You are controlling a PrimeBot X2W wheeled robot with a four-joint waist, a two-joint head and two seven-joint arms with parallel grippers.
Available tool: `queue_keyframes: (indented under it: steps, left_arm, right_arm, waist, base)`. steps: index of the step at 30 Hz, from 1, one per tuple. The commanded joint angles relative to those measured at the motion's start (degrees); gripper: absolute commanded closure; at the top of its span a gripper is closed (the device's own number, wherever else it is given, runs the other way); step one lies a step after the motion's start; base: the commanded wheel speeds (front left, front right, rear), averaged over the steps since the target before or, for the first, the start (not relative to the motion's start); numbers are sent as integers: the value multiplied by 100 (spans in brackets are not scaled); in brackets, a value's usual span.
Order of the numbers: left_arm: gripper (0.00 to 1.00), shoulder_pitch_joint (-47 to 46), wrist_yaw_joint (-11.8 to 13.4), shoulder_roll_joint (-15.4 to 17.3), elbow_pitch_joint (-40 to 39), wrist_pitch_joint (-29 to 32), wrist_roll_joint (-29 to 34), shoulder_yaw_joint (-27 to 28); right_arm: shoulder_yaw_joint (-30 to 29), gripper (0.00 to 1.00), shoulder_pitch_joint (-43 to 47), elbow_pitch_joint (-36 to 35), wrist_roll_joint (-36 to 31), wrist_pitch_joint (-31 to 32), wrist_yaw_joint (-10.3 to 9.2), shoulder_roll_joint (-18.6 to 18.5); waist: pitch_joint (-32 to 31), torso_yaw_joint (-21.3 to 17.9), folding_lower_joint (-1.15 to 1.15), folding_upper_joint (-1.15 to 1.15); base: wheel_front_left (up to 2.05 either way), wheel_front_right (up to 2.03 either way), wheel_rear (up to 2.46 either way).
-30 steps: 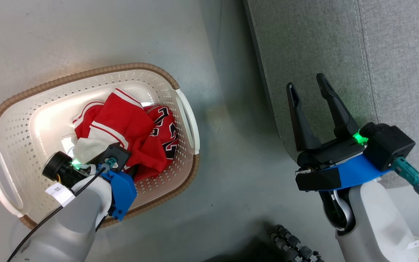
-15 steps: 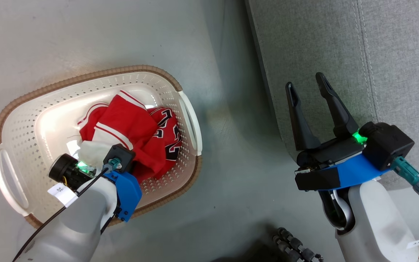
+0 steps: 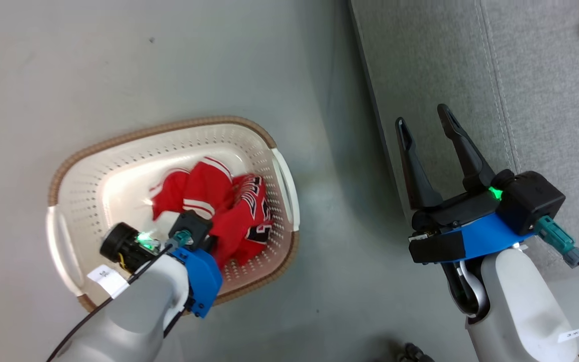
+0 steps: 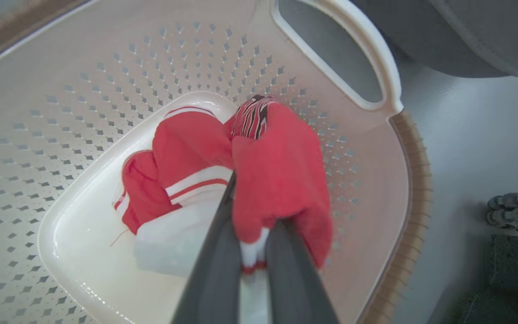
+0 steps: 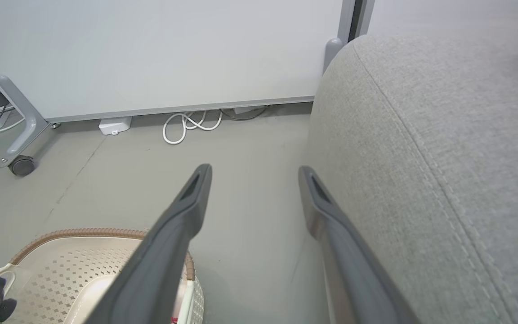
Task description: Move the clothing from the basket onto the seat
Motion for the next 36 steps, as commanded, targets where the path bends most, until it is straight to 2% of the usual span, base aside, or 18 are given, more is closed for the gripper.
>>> queue_keyframes:
  steps: [1, 10, 22, 31, 36]
  left_arm:
    - [100, 51, 0, -43, -89, -31, -28, -11]
    - [100, 424, 0, -4, -794, -37, 18, 377]
    - [100, 974, 0, -19, -1924, -38, 607, 1285]
    - [100, 869, 0, -166, -2221, -38, 950, 1479]
    - [100, 607, 0, -336, -2367, -39, 929, 1472]
  right_arm:
    - [-39, 0, 42, 21, -45, 6, 1, -1]
    - [-102, 0, 281, -22, -235, 244, 2, -3]
    - [-189, 0, 806, -90, -263, 568, 1, -3]
    - [-179, 0, 1094, -129, -212, 691, 2, -3]
    - [-122, 0, 1250, -133, -189, 785, 1, -3]
  waist:
    - [-361, 241, 0, 0]
    - [-1258, 650, 0, 0]
    - [-2454, 1020, 0, 0]
    - [-2977, 1137, 0, 0]
    - [-3284, 1244, 0, 0]
  base:
    - [0, 0, 0]
    - [0, 0, 0]
    - [0, 0, 0]
    - [0, 0, 0]
    - [0, 0, 0]
